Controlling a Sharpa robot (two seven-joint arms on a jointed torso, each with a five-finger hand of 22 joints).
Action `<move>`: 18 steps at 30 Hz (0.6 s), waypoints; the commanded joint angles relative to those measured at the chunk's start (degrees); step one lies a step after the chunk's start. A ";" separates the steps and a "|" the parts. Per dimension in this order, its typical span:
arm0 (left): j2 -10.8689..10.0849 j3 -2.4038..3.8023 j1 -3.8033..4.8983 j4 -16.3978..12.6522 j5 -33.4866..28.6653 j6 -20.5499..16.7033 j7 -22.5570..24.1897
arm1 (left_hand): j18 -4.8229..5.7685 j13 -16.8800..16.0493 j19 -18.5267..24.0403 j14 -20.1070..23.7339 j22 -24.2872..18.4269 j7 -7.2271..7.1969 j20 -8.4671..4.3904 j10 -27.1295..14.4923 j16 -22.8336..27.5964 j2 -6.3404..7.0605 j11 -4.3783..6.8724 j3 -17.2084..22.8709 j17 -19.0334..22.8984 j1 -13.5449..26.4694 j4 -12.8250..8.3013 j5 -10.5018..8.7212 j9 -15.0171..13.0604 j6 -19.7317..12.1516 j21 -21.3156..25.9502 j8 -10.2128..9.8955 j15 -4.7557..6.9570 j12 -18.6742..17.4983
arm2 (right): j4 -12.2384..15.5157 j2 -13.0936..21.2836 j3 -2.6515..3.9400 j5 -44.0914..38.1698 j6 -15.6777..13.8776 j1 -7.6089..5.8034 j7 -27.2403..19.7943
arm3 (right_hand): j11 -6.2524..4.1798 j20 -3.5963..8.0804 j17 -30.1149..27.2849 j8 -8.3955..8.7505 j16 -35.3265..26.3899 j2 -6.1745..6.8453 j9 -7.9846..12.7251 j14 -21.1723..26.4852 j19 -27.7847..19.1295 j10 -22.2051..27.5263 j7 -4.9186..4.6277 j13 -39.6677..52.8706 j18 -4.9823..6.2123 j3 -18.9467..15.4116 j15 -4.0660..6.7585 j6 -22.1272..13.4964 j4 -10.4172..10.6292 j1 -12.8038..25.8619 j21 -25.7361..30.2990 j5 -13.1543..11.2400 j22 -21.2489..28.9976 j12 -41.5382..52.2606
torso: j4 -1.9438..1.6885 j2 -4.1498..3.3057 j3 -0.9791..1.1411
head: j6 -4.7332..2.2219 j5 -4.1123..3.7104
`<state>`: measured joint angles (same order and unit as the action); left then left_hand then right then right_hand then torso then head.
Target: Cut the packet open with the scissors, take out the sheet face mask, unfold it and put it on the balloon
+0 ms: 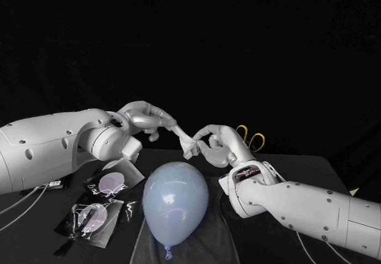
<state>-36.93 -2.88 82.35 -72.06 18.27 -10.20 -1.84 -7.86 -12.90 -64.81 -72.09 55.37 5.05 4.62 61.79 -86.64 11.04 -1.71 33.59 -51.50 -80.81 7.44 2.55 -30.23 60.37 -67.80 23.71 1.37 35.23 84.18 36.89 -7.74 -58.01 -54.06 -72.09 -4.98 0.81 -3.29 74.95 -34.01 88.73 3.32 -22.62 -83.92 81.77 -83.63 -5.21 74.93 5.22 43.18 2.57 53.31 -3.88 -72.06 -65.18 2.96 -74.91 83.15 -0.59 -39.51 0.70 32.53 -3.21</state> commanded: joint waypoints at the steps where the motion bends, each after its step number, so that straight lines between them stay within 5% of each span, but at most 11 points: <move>1: 0.23 -0.03 -0.02 0.01 -0.37 0.08 -0.22 | 0.13 0.05 -0.38 -0.41 0.08 -0.11 -0.15 0.35 -0.19 0.06 0.00 0.30 -0.04 -0.42 0.20 0.20 -1.54 0.46 -0.15 0.15 0.00 -0.34 | 0.35 0.19 0.14 0.97 1.90 -0.15 -0.60 | 0.04 0.02 12.24 -0.39 0.22 0.11 -0.11 -5.45 0.17 -0.48 -0.09 6.93 -0.59 0.01 0.30 0.39 -0.37 0.50 0.13 -0.19 -8.79 0.36 | 0.03 -0.03 -0.06 | 0.03 0.04; 8: 0.41 -0.09 -0.21 -0.61 -2.13 1.28 1.29 | 0.07 0.06 -0.21 -0.36 -0.15 -0.11 -0.15 0.37 -0.16 0.05 0.00 0.33 0.10 -0.41 0.22 0.20 -1.58 0.46 0.00 0.15 0.01 -0.35 | -1.14 -0.64 0.22 0.56 8.23 -0.25 2.93 | 0.11 0.05 12.02 -0.40 0.14 -0.15 -0.27 -5.39 -0.27 0.03 -0.19 6.41 -0.39 0.05 0.28 0.01 -0.29 0.86 1.32 -0.19 -8.53 -0.13 | 0.04 -0.05 -0.07 | 0.08 -0.08; 18: 0.39 0.04 -0.28 -2.00 -4.46 2.15 2.43 | 0.08 0.09 -0.24 -0.36 -0.12 -0.09 -0.16 0.38 -0.13 0.01 0.03 0.48 0.15 -0.52 0.18 0.20 -1.67 0.41 -0.02 0.13 0.02 -0.39 | -4.34 -2.84 0.20 -0.78 11.13 -0.26 5.31 | 0.26 0.02 11.46 -0.39 -0.08 -0.37 -0.55 -5.25 -0.75 1.50 -0.38 4.78 -0.21 0.15 0.17 -0.77 -0.40 1.18 2.47 -0.17 -8.29 -1.62 | 0.04 -0.10 -0.09 | 0.35 -0.34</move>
<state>-36.66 -2.95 82.04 -73.77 15.77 -9.43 -1.01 -7.86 -12.89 -64.81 -72.11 55.22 5.08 4.62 61.85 -86.64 11.19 -1.65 33.75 -51.37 -80.66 7.60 2.54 -30.23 60.40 -67.79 23.70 1.35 35.23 80.30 34.31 -7.58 -57.61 -45.73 -72.29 -1.36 1.11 -3.30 74.91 -34.35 88.42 2.94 -23.29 -83.91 81.31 -82.44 -5.35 74.93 5.10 43.34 2.55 52.56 -4.04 -71.23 -62.97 2.96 -74.95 81.81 -0.53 -39.59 0.62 32.81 -3.44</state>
